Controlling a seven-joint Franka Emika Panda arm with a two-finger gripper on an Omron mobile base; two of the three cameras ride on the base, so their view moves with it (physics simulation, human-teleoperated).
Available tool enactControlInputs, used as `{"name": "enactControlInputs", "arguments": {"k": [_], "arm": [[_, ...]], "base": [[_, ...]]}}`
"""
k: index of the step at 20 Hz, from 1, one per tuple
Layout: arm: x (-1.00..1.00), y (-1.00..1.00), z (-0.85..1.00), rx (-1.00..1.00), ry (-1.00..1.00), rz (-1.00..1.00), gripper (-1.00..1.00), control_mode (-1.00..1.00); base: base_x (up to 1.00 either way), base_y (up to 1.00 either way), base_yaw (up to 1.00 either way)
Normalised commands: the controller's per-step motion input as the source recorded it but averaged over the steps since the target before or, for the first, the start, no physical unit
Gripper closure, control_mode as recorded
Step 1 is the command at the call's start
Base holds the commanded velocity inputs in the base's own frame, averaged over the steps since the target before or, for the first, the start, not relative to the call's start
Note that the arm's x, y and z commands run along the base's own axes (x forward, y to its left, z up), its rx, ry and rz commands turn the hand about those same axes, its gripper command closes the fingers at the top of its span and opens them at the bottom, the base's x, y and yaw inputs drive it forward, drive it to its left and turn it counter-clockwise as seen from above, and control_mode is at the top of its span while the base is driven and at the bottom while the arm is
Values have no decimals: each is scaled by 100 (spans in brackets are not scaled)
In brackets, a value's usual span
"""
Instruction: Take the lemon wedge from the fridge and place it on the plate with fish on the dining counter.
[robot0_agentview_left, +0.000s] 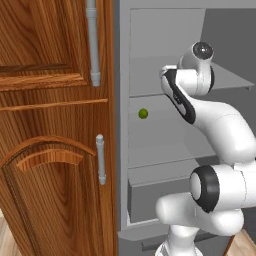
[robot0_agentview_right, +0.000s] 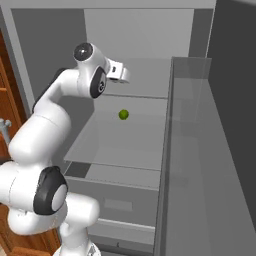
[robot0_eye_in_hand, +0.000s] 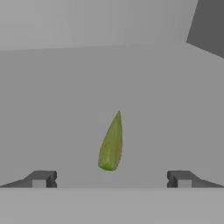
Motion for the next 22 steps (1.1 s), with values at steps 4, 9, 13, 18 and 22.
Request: {"name": "enactControlInputs", "arguments": {"k": [4,9,13,18,22], "arm": [[33,0,-1,5,0,0,-100,-100],[5,0,-16,7,0,0,-100,-100],[0,0,-24,4,0,0,-100,-100],[16,0,-21,0,0,0,-100,-100],[27,0,-7,0,0,0,-100,-100]], "base": [[0,0,0],[0,0,0],[0,0,0],[0,0,0],[0,0,0]]}}
